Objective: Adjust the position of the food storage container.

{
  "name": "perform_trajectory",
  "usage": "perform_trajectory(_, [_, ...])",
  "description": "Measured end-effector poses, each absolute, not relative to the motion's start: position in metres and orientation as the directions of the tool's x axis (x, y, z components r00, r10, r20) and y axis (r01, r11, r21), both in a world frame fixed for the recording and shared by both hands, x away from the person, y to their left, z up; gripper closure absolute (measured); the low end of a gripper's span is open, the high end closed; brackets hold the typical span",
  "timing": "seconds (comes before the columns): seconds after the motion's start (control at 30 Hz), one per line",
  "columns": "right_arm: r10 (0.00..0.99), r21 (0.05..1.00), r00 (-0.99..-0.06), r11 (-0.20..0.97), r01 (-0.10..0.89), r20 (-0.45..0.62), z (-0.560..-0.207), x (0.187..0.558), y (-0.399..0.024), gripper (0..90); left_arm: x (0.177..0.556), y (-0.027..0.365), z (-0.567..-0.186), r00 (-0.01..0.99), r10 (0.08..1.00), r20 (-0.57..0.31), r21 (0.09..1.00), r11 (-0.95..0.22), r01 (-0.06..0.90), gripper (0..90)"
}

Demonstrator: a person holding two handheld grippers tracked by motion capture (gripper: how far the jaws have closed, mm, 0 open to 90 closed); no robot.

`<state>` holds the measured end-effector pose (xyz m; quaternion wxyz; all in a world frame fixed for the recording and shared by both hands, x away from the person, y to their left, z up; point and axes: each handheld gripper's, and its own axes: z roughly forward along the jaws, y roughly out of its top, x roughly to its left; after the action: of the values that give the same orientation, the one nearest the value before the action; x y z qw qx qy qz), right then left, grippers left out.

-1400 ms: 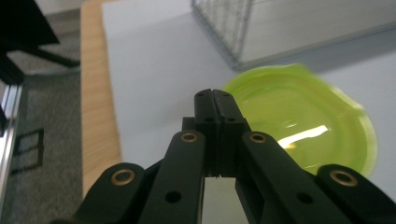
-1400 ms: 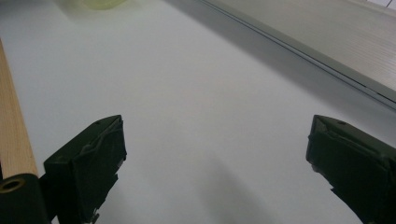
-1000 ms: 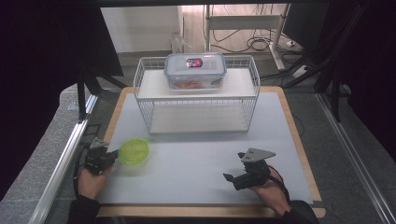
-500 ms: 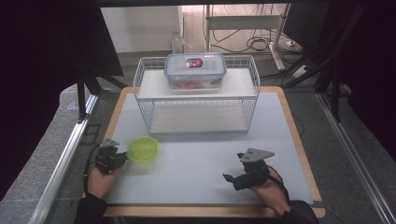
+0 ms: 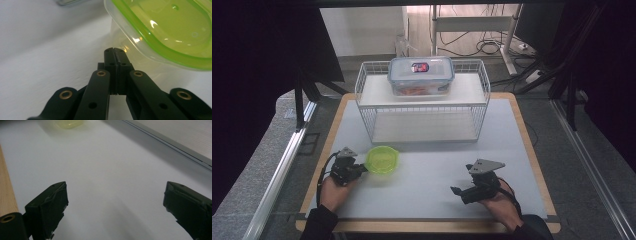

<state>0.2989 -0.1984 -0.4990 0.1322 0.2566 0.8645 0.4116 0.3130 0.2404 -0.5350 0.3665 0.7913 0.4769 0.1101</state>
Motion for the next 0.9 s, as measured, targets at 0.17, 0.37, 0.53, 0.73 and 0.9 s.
perform_trajectory(0.17, [0.551,0.779,-0.834,0.532,0.333,-0.02,-0.499,0.299,-0.198,5.7,0.312,0.216,-0.533,0.573,0.803,-0.165,0.677,-0.33,0.658,89.5])
perform_trajectory(0.37, [0.552,0.778,-0.834,0.532,0.335,-0.018,-0.499,0.299,-0.198,5.7,0.311,0.187,-0.531,0.634,0.758,-0.153,0.669,-0.392,0.631,89.5])
perform_trajectory(0.53, [0.552,0.777,-0.834,0.532,0.336,-0.018,-0.499,0.299,-0.198,5.7,0.312,0.18,-0.53,0.637,0.764,-0.105,0.651,-0.431,0.624,89.5])
perform_trajectory(0.73, [0.549,0.772,-0.836,0.538,0.337,-0.018,-0.5,0.299,-0.198,5.7,0.333,0.201,-0.531,0.575,0.807,-0.131,0.691,-0.342,0.637,89.5])
perform_trajectory(0.9, [0.55,0.771,-0.835,0.539,0.339,-0.017,-0.5,0.299,-0.198,5.7,0.349,0.19,-0.532,0.616,0.775,-0.14,0.712,-0.353,0.607,89.5])
